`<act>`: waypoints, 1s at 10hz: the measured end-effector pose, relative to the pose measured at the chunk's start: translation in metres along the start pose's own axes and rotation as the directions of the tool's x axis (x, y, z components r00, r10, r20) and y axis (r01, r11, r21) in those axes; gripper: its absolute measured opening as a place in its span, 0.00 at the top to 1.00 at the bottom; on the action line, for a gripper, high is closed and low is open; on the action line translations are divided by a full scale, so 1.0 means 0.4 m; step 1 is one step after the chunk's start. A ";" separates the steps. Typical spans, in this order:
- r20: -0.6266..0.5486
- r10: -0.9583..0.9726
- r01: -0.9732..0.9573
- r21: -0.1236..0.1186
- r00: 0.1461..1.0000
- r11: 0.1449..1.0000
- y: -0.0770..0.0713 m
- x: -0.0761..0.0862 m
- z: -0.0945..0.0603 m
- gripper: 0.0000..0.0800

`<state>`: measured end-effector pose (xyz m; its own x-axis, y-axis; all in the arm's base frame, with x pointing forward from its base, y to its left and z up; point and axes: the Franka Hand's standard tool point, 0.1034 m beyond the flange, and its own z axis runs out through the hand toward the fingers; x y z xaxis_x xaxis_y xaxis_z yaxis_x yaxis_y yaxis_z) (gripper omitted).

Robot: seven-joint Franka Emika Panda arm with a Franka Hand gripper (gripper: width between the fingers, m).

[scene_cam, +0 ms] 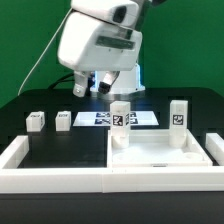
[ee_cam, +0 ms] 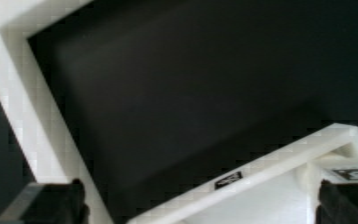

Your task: Assemble square table

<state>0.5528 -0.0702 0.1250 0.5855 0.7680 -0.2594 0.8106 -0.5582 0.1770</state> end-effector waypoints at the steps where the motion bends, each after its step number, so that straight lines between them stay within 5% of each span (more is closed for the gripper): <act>1: -0.046 0.019 -0.020 -0.017 0.999 1.000 -0.001 0.012 0.009 0.19; 4: -0.052 0.205 -0.204 0.013 0.977 0.979 -0.012 0.021 0.008 0.19; 6: 0.009 0.446 -0.446 0.051 0.895 0.893 -0.021 0.002 0.016 0.19; 8: 0.069 0.427 -0.432 0.077 0.902 0.899 -0.027 -0.058 0.039 0.19; 10: 0.108 0.430 -0.442 0.139 0.896 0.886 -0.037 -0.167 0.096 0.19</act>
Offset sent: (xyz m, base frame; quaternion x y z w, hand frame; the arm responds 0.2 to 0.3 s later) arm 0.0000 0.0000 0.0000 0.0000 0.0000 0.1938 0.9810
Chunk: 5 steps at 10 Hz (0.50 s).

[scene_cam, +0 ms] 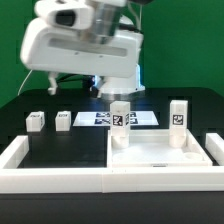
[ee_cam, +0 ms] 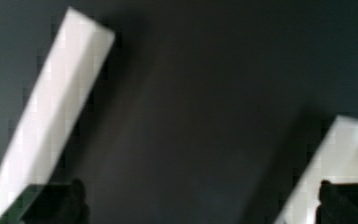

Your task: Assemble square table

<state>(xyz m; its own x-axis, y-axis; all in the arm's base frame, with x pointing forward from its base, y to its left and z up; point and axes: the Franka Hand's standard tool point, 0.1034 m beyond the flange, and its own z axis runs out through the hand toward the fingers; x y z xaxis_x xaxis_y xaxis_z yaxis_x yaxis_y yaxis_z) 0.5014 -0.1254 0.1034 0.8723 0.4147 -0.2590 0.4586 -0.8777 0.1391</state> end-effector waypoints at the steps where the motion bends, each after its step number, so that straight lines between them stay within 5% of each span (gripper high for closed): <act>1: 0.014 0.009 -0.009 0.015 1.000 1.000 0.021 -0.029 0.021 0.19; 3: 0.060 0.033 -0.035 0.044 0.998 0.998 0.022 -0.085 0.080 0.19; 5: 0.061 0.026 -0.029 0.044 0.998 0.999 0.018 -0.082 0.083 0.19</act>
Offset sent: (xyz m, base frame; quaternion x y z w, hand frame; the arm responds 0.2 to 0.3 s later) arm -0.0204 -0.0116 -0.0124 -0.0013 -0.0258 0.0305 0.9992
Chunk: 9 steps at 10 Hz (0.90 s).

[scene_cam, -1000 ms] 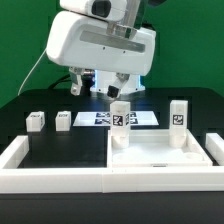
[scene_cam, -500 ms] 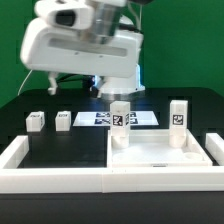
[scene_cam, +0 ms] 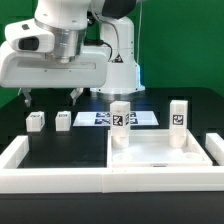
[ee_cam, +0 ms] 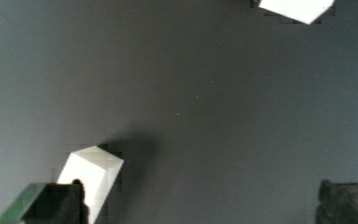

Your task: Assemble square table

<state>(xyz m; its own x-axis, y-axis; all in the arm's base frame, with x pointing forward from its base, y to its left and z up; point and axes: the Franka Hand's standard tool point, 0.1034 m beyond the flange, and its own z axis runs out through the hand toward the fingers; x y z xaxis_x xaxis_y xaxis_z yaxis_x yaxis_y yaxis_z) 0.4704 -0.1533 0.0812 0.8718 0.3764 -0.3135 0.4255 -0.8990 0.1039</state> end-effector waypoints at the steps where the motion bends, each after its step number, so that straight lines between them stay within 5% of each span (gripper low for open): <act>1: 0.000 -0.002 0.002 0.000 1.000 1.000 -0.001 0.000 0.001 0.19; 4: 0.003 -0.002 0.002 0.002 1.000 1.000 -0.004 0.001 0.004 0.19; 5: 0.057 0.128 -0.131 0.054 0.990 0.990 -0.023 -0.020 0.027 0.19; 6: 0.090 0.156 -0.162 0.063 0.984 0.985 -0.034 -0.031 0.042 0.19; 8: 0.186 0.185 -0.210 0.127 0.965 0.969 -0.076 -0.074 0.072 0.19; 9: 0.198 0.181 -0.209 0.131 0.963 0.969 -0.085 -0.082 0.086 0.19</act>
Offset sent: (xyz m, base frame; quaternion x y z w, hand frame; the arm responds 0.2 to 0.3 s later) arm 0.0000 0.0000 0.0000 0.0000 0.0000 0.0000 1.0000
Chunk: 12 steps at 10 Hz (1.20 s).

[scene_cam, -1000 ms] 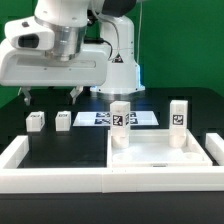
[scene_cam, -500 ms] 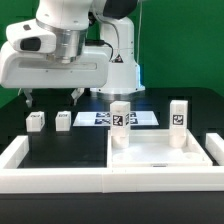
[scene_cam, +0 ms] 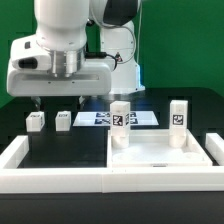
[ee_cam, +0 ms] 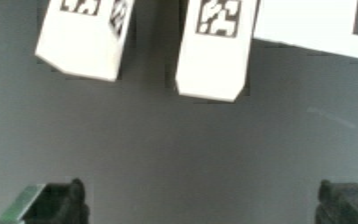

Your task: Assemble square table

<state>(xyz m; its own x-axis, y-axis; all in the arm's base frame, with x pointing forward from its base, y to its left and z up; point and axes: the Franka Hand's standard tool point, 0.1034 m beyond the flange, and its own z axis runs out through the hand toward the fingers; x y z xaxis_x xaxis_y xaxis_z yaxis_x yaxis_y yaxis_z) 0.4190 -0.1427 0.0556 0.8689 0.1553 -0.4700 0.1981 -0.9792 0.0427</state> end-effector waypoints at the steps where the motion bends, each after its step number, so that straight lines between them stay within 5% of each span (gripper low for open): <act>1: -0.010 -0.002 0.002 -0.001 1.000 1.000 -0.005 -0.001 0.010 0.19; 5: -0.007 0.131 -0.131 0.010 0.991 0.991 -0.015 0.004 0.015 0.19; 9: 0.032 0.145 -0.145 0.014 0.989 0.989 -0.002 -0.018 0.081 0.19; 12: 0.008 0.046 -0.046 0.088 0.999 0.995 -0.018 -0.058 0.083 0.19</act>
Offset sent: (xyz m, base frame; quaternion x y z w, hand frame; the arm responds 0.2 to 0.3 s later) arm 0.0000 0.0000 0.0000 0.0000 0.0000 0.1938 0.9810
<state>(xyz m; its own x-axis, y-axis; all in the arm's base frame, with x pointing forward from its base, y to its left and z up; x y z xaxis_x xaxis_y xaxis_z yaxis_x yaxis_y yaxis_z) 0.3824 -0.1436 0.0369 0.8733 0.1095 -0.4747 0.1172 -0.9930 -0.0136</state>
